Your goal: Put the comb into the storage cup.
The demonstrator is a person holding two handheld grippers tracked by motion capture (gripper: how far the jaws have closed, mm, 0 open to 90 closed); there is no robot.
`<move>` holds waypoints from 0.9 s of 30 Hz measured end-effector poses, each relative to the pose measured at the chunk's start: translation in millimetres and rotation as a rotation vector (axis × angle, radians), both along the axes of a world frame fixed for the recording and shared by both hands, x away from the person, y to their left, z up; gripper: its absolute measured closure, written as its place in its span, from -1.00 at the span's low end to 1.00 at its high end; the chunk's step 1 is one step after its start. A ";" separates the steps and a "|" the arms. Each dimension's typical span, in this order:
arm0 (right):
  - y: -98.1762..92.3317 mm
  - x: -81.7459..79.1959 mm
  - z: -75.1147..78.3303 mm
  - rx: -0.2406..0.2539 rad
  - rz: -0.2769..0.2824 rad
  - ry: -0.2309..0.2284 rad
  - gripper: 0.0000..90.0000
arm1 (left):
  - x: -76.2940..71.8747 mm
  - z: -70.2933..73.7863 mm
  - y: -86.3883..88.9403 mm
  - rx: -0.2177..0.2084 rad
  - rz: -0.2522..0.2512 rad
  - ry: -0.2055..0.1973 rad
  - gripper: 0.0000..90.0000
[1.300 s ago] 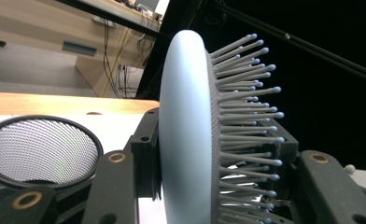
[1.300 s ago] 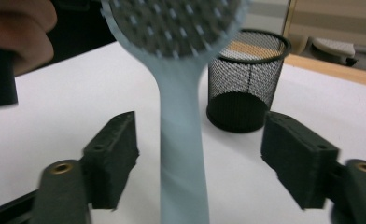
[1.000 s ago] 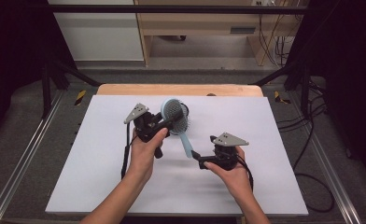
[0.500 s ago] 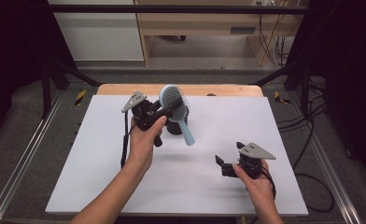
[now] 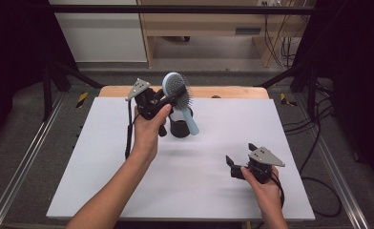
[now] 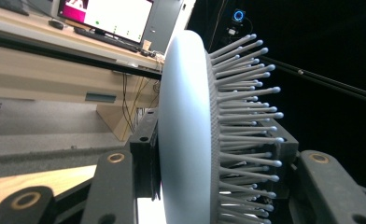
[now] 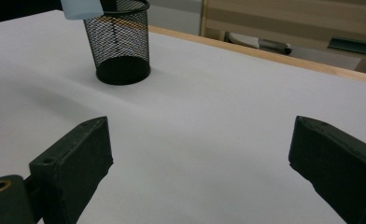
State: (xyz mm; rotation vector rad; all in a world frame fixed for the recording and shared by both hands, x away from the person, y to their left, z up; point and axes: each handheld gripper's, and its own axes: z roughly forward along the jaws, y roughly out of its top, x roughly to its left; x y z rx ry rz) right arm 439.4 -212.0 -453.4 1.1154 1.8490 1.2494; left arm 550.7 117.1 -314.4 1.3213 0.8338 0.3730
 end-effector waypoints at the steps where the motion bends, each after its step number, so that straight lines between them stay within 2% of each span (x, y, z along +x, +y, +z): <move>1: 0.0 -0.3 0.0 0.000 -0.004 0.000 -0.86 | 1.2 0.7 -0.3 0.006 0.002 -0.002 0.12; 9: 0.0 -0.2 -1.6 -0.022 -0.004 0.000 -0.89 | 13.6 10.8 1.5 0.000 0.016 -0.019 0.12; 14: -2.1 -0.9 -1.0 -0.011 -0.009 -0.009 -0.89 | 20.7 14.6 -0.3 -0.013 0.022 -0.022 0.12; 27: -8.2 -4.2 1.3 0.002 -0.026 -0.028 -0.90 | 41.6 15.1 -0.5 -0.024 0.067 -0.014 0.12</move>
